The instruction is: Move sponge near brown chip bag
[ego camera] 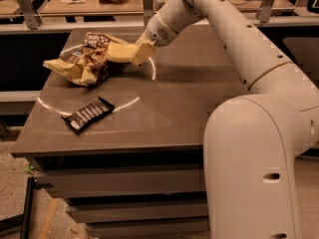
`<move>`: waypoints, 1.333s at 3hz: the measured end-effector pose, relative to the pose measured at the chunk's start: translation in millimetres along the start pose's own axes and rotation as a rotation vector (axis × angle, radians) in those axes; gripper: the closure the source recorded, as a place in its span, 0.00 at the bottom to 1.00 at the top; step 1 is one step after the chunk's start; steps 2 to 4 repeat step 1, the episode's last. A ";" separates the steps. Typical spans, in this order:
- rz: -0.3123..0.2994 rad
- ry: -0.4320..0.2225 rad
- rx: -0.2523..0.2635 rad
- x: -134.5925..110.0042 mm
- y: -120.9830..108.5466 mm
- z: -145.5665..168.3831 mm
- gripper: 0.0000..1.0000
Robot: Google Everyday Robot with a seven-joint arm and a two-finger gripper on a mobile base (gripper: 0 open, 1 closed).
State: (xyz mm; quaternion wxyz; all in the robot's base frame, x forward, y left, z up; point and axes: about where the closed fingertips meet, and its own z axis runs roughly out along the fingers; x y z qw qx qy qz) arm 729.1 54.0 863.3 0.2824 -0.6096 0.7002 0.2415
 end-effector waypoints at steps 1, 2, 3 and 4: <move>-0.001 0.000 -0.005 -0.5 0.4 3.7 0.82; -0.001 0.000 -0.005 -0.5 0.4 3.7 0.82; -0.001 0.000 -0.005 -0.5 0.4 3.7 0.82; -0.001 0.000 -0.005 -0.5 0.4 3.7 0.82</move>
Offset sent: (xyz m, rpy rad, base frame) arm 0.0000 0.0000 0.0000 0.0000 0.0000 0.0000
